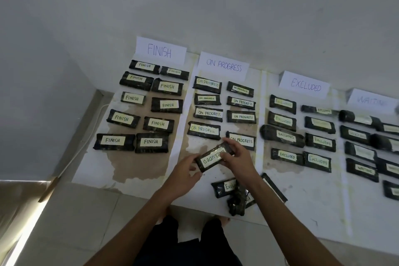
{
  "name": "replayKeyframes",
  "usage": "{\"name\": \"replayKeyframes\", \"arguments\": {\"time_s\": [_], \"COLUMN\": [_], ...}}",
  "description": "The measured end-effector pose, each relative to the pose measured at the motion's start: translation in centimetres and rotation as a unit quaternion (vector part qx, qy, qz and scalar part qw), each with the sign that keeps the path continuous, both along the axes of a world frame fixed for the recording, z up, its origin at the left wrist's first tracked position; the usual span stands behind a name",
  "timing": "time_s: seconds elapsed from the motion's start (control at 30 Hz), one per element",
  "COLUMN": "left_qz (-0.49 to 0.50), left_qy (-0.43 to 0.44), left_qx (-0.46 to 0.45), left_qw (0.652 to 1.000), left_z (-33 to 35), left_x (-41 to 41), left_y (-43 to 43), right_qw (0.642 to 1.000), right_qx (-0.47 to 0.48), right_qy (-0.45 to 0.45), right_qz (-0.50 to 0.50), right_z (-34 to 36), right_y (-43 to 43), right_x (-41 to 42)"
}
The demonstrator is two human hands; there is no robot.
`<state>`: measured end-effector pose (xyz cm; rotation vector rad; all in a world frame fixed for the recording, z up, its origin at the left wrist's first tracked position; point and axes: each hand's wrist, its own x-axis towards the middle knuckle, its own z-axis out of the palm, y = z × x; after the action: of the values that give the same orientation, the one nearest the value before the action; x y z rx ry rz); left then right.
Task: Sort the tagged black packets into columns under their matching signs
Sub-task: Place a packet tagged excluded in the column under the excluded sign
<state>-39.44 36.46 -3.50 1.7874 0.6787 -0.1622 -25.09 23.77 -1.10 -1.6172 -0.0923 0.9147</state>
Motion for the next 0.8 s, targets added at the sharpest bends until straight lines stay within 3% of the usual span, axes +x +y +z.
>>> {"name": "replayKeyframes", "arguments": {"time_s": [0.13, 0.27, 0.37, 0.47, 0.6, 0.8], "left_qz": [0.051, 0.109, 0.206, 0.286, 0.225, 0.09], "left_qy": [-0.002, 0.0, 0.003, 0.001, -0.008, -0.008], "left_qx": [-0.034, -0.07, -0.127, -0.203, -0.173, -0.1], "left_qw": [0.998, 0.992, 0.97, 0.936, 0.959, 0.991], "left_z": [0.2, -0.2, 0.0, 0.5, 1.3, 2.0], "left_x": [1.0, 1.4, 1.8, 2.8, 4.3, 5.1], "left_y": [-0.7, -0.7, -0.5, -0.4, -1.4, -2.7], "right_qw": [0.997, 0.999, 0.991, 0.959, 0.952, 0.98], "right_qx": [0.004, -0.03, -0.101, -0.169, -0.171, -0.124], "right_qy": [0.056, 0.017, -0.047, -0.054, -0.048, -0.015], "right_qz": [-0.055, -0.03, 0.078, 0.221, 0.247, 0.155], "right_z": [-0.4, -0.3, 0.0, 0.2, 0.2, 0.3], "right_y": [-0.3, -0.5, -1.3, -2.0, -2.1, -2.8], "right_x": [-0.4, -0.7, -0.4, -0.9, -2.2, -1.9]}}
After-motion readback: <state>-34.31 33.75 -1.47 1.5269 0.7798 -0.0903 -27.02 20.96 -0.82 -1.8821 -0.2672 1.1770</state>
